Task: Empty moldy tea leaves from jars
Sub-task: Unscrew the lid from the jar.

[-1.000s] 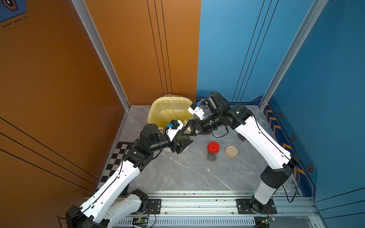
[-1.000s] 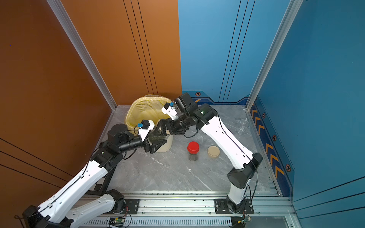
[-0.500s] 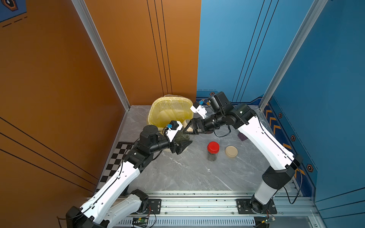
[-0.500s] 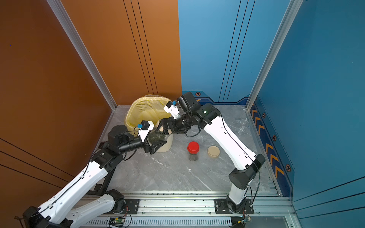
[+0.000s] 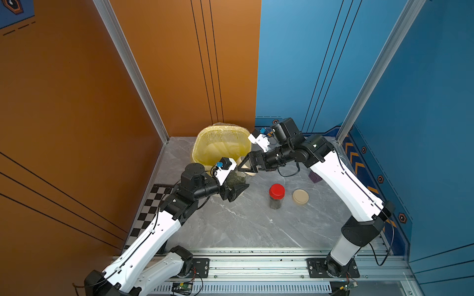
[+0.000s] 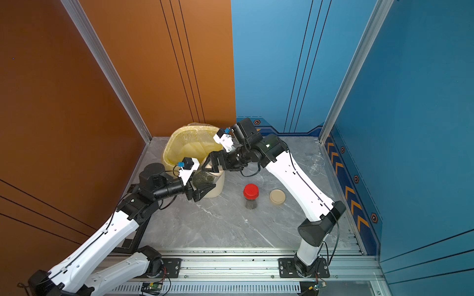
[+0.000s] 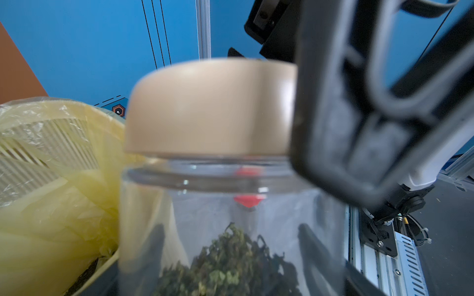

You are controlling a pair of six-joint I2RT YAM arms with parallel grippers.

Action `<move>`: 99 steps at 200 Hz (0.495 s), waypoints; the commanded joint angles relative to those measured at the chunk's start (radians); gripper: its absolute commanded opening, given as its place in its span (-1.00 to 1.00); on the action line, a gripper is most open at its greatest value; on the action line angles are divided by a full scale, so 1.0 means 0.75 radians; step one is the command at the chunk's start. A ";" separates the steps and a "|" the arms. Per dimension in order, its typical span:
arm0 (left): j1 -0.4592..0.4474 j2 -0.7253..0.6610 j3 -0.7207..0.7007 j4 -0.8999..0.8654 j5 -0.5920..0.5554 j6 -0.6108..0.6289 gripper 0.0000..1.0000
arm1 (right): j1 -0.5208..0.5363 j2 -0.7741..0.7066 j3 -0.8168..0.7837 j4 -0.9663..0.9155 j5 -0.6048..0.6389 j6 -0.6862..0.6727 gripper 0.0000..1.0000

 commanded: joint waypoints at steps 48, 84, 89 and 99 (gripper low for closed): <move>0.004 -0.042 0.018 0.049 0.055 -0.001 0.23 | -0.006 -0.020 -0.011 0.034 0.018 0.003 1.00; 0.000 -0.045 0.015 0.047 0.055 0.000 0.23 | -0.006 -0.017 -0.012 0.033 0.004 0.003 0.92; 0.000 -0.048 0.013 0.048 0.056 0.001 0.24 | -0.006 -0.016 -0.012 0.034 0.002 0.001 0.91; 0.001 -0.050 0.013 0.048 0.057 0.000 0.24 | -0.006 -0.018 -0.015 0.034 0.004 0.001 0.90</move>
